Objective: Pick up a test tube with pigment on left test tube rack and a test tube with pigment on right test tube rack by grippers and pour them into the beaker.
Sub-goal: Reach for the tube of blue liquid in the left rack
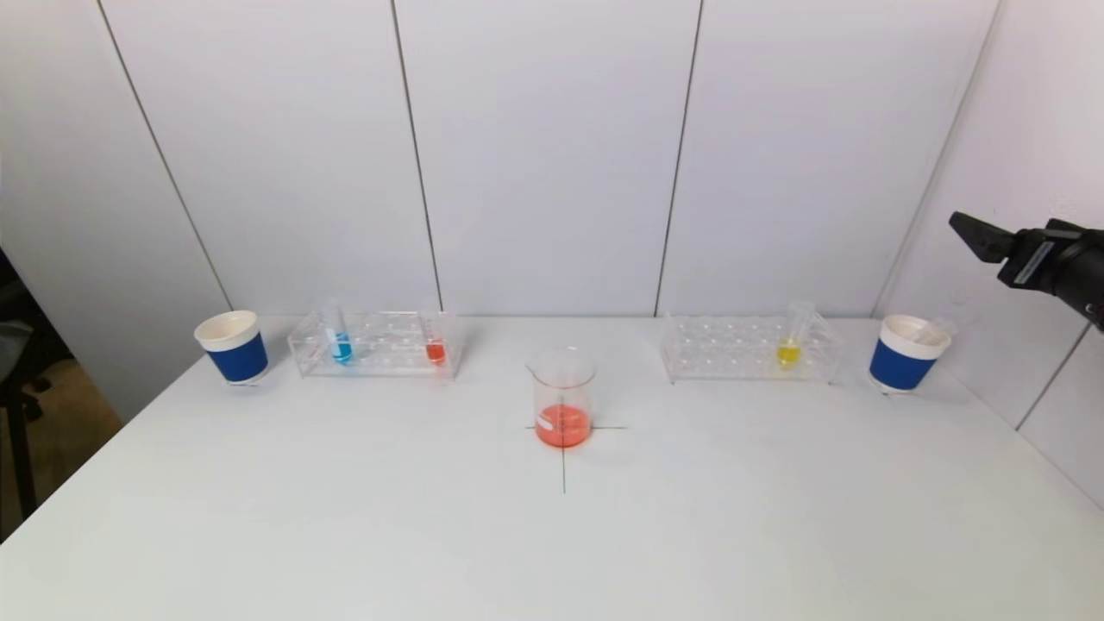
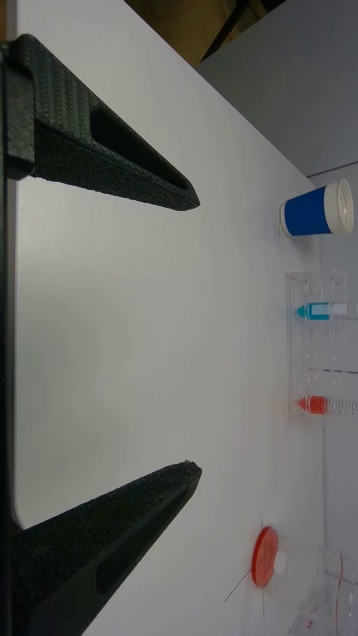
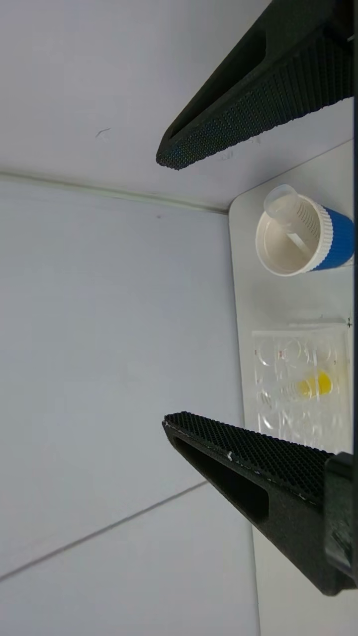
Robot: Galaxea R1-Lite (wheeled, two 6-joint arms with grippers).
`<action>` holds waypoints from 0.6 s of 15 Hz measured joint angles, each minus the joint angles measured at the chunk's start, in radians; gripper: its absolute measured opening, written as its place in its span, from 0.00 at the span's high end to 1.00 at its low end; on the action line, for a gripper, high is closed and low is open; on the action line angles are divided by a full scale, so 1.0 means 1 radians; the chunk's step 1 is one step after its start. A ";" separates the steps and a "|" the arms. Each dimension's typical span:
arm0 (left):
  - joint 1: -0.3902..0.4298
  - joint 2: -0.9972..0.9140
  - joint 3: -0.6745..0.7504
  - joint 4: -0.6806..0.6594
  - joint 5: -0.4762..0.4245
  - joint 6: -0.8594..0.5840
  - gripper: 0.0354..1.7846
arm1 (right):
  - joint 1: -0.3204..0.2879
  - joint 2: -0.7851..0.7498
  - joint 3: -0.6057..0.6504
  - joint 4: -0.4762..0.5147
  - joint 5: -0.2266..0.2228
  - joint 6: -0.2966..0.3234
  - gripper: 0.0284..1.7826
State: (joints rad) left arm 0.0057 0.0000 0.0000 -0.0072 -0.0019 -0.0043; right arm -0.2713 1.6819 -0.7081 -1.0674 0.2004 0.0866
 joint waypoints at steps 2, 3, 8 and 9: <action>0.000 0.000 0.000 0.000 0.000 0.000 0.01 | 0.008 -0.071 0.050 0.000 0.022 0.000 0.00; 0.000 0.000 0.000 0.000 0.000 0.000 0.01 | 0.009 -0.107 0.079 0.000 0.034 0.000 0.00; 0.000 0.000 0.000 0.000 0.000 0.000 0.01 | 0.035 -0.227 0.208 -0.043 0.022 -0.009 0.00; 0.000 0.000 0.000 0.000 0.000 0.000 0.01 | 0.057 -0.252 0.246 -0.043 0.007 -0.009 0.00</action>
State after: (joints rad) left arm 0.0053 0.0000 0.0000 -0.0072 -0.0017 -0.0038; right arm -0.2140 1.4298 -0.4623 -1.1106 0.2072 0.0772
